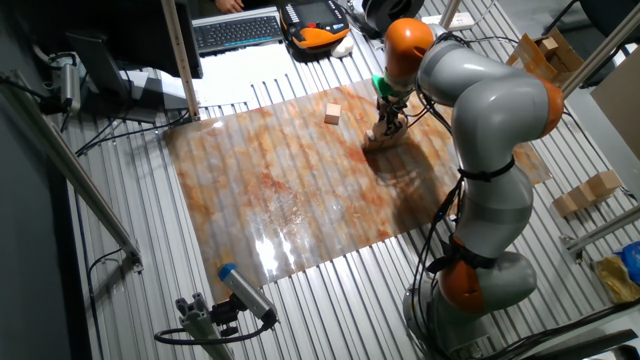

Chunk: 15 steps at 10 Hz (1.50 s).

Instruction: Stack the blocks into a pyramid shape

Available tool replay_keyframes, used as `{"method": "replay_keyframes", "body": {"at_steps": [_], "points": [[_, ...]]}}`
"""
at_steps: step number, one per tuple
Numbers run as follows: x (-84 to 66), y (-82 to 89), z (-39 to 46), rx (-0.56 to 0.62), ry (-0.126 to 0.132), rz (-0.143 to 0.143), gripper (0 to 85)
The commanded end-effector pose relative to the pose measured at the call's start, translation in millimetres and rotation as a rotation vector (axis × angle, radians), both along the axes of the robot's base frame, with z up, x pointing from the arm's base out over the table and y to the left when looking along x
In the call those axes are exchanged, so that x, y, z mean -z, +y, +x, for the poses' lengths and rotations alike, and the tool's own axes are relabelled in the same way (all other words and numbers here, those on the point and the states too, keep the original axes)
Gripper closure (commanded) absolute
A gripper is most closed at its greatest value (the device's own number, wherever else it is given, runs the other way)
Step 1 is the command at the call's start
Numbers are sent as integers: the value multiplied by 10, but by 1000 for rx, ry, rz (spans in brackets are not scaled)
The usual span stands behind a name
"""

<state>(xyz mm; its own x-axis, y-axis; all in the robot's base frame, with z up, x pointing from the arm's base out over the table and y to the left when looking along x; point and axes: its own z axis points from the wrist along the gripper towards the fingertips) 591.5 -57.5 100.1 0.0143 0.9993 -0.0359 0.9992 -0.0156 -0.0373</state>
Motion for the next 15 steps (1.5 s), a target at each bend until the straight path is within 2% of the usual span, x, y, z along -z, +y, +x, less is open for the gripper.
{"method": "replay_keyframes", "body": {"at_steps": [1, 4, 8, 9, 10, 11, 12, 13, 15], "points": [[5, -4, -3, -4, -9, 8, 850], [8, -8, -2, 15, -14, 19, 850], [6, -11, -2, 44, 3, 11, 850], [5, -14, -6, 40, 2, 12, 680], [6, -14, -7, 42, 2, 12, 680], [7, -12, -8, 45, 2, 13, 510], [6, -11, -8, 48, 0, 16, 510], [6, -10, -8, 57, 0, 19, 340], [3, -5, -9, 65, 1, 21, 340]]}}
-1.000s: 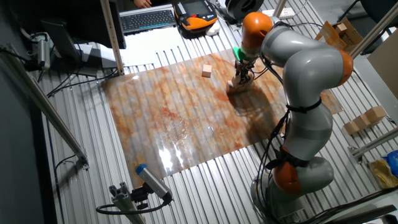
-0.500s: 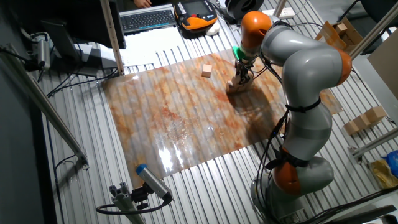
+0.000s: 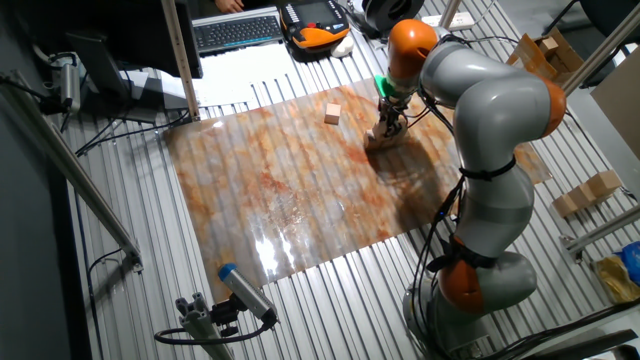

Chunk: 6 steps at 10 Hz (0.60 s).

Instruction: Stack the blocks into a pyramid shape

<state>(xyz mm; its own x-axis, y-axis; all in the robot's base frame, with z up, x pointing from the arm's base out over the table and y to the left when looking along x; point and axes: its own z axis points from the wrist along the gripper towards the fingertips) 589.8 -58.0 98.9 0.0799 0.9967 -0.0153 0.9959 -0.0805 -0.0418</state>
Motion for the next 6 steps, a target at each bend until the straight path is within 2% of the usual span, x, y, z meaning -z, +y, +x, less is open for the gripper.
{"method": "replay_keyframes", "body": {"at_steps": [1, 6], "points": [[-10, 4, 11, 5, -3, 2, 340], [-9, 15, 14, 24, 4, 2, 340]]}}
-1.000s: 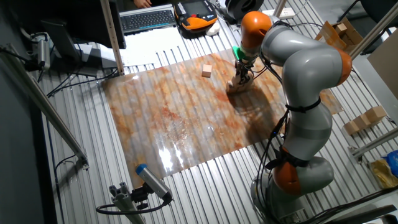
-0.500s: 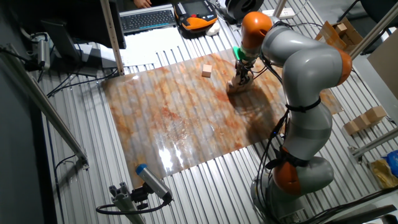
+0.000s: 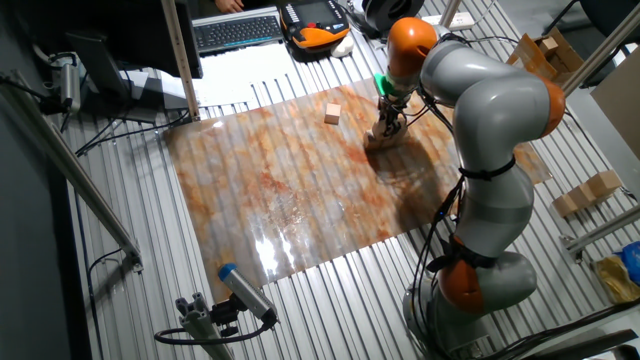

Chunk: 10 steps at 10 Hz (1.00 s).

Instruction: Stack the blocks into a pyramid shape

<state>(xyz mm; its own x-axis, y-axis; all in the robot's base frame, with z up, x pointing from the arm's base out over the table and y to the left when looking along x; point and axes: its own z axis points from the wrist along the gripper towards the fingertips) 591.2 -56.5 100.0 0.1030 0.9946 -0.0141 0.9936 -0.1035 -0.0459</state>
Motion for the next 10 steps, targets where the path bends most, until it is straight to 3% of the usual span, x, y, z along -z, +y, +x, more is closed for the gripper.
{"method": "replay_keyframes", "body": {"at_steps": [1, 10], "points": [[1, 0, 0, 2, 6, -4, 340], [-6, -10, 8, 21, 22, -10, 340]]}}
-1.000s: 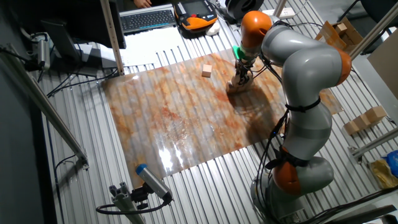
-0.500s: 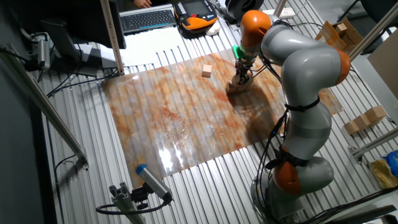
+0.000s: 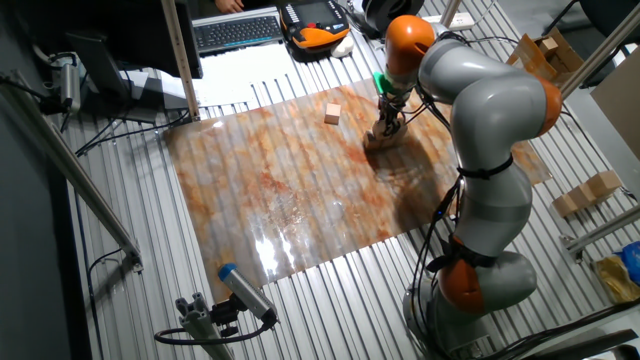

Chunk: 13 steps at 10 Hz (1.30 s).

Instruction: Stack the blocks into a pyramid shape

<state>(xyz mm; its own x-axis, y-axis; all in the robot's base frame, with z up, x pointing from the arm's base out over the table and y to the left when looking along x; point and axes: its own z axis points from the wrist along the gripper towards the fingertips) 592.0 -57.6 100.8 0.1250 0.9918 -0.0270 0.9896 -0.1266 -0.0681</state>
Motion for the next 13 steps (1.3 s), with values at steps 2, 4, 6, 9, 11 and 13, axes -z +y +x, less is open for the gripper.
{"method": "replay_keyframes", "body": {"at_steps": [2, 4, 6, 9, 11, 13], "points": [[2, 3, 0, 8, 5, 0, 170], [3, 4, 0, 6, 5, -1, 170], [-6, 17, 4, 5, 5, -1, 170], [-98, 97, 20, 24, 27, -13, 170], [-212, 90, 18, 14, 19, -10, 170], [-295, 144, 42, -1, 16, -14, 170]]}}
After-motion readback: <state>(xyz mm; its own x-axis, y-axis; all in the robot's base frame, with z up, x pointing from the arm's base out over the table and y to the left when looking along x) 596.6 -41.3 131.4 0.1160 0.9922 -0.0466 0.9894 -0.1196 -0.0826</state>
